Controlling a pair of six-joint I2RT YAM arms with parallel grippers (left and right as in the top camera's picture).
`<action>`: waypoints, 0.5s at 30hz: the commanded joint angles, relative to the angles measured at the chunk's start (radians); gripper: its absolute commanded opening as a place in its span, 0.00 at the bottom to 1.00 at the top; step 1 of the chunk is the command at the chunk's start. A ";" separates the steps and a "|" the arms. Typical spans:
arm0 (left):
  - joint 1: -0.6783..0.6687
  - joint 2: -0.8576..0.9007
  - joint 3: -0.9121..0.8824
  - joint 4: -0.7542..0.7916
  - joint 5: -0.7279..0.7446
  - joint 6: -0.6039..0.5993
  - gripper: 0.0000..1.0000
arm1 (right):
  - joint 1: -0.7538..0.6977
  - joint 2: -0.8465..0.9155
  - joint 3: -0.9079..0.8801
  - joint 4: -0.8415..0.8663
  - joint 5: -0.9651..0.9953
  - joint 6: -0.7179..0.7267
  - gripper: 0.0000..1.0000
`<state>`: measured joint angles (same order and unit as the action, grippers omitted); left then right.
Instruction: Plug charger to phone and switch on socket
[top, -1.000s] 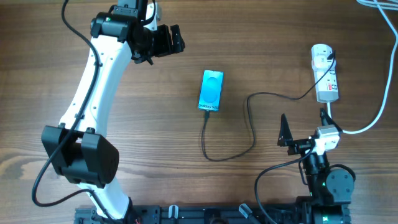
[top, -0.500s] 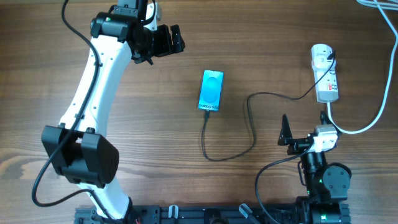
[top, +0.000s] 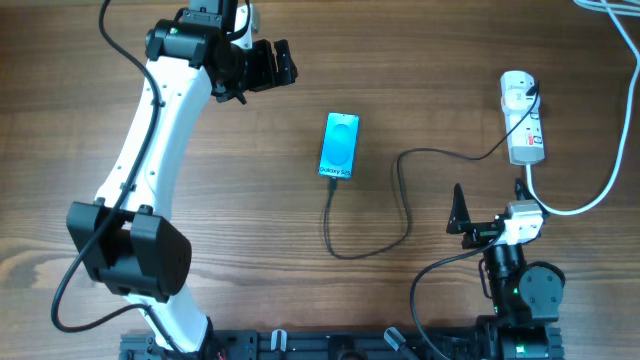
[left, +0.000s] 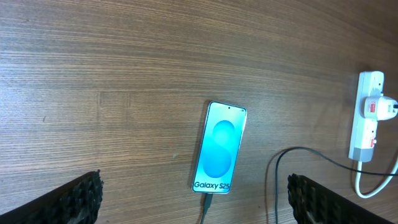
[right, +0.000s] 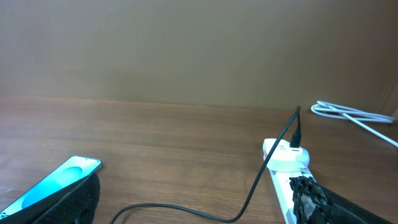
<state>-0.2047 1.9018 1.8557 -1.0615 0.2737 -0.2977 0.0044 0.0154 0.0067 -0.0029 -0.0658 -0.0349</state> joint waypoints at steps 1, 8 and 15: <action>0.004 0.010 -0.002 0.002 -0.006 0.005 1.00 | 0.004 -0.012 -0.002 0.003 0.016 0.011 1.00; 0.004 0.010 -0.002 0.002 -0.006 0.005 1.00 | 0.004 -0.012 -0.002 0.003 0.016 0.011 1.00; 0.004 -0.016 -0.005 -0.062 -0.058 0.005 1.00 | 0.004 -0.012 -0.002 0.003 0.016 0.011 1.00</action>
<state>-0.2047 1.9018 1.8557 -1.0668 0.2718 -0.2977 0.0044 0.0154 0.0067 -0.0029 -0.0658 -0.0349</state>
